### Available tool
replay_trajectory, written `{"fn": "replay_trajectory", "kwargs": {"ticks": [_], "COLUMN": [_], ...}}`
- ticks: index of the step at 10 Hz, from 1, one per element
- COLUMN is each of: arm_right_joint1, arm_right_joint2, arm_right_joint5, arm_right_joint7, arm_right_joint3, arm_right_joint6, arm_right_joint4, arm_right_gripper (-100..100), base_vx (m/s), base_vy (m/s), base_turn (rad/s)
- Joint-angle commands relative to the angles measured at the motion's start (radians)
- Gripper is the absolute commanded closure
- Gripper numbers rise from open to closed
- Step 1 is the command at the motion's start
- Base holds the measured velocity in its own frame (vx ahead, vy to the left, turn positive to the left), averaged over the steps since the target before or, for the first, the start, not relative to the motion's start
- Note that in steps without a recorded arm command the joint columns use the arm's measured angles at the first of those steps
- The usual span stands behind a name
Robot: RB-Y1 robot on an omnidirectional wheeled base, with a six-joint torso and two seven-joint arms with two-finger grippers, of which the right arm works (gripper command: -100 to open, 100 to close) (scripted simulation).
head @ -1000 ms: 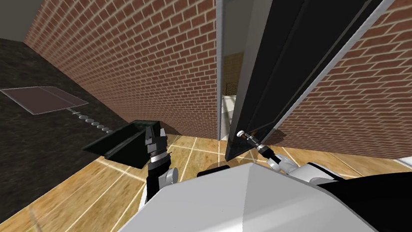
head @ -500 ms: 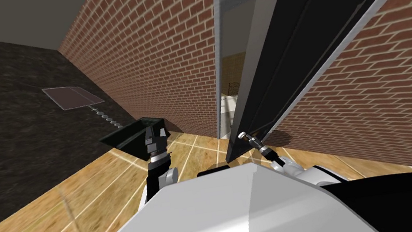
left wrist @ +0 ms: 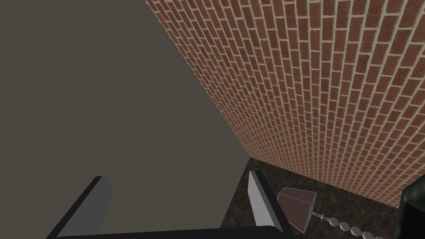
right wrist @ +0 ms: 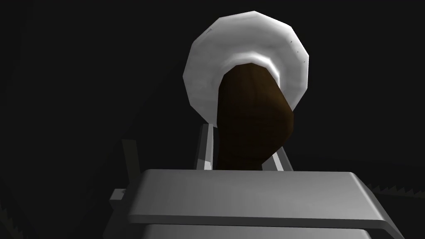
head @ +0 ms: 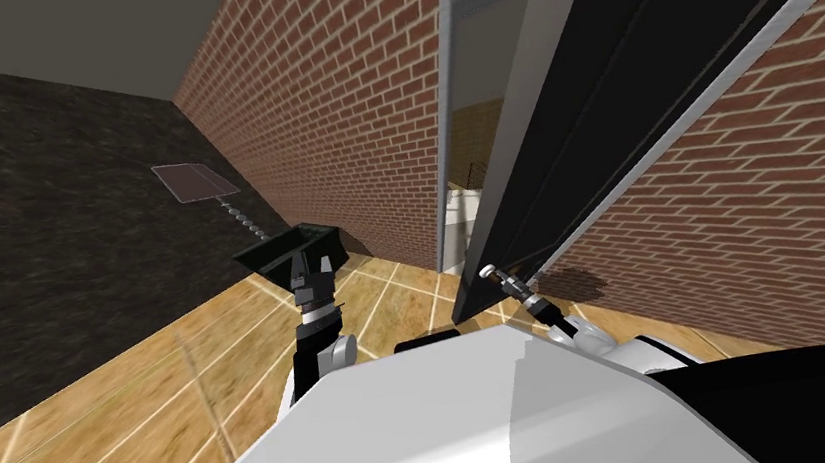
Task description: Pull the door open
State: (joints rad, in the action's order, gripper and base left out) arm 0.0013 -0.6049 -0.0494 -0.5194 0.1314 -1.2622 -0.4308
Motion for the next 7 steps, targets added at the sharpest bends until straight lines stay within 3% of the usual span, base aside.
{"fn": "replay_trajectory", "kwargs": {"ticks": [1, 2, 3, 5, 7], "arm_right_joint1": [-0.010, -0.001, -0.001, -0.001, 0.010], "arm_right_joint2": [-0.003, -0.008, -0.008, -0.008, -0.016], "arm_right_joint5": [-0.001, 0.001, 0.001, 0.001, 0.004], "arm_right_joint7": [-0.001, -0.003, -0.003, -0.003, -0.005], "arm_right_joint3": [0.002, 0.001, 0.001, 0.001, 0.000], "arm_right_joint6": [-0.024, -0.046, -0.046, -0.046, -0.074], "arm_right_joint4": [0.037, 0.048, 0.048, 0.048, 0.061], "arm_right_gripper": [100, 100, 100, 100, 100], "base_vx": [-0.148, -0.167, -0.133, -0.034, -0.135], "base_vy": [-0.081, -0.091, -0.079, 0.000, -0.064], "base_turn": [0.072, 0.187, 0.132, -0.021, 0.221]}}
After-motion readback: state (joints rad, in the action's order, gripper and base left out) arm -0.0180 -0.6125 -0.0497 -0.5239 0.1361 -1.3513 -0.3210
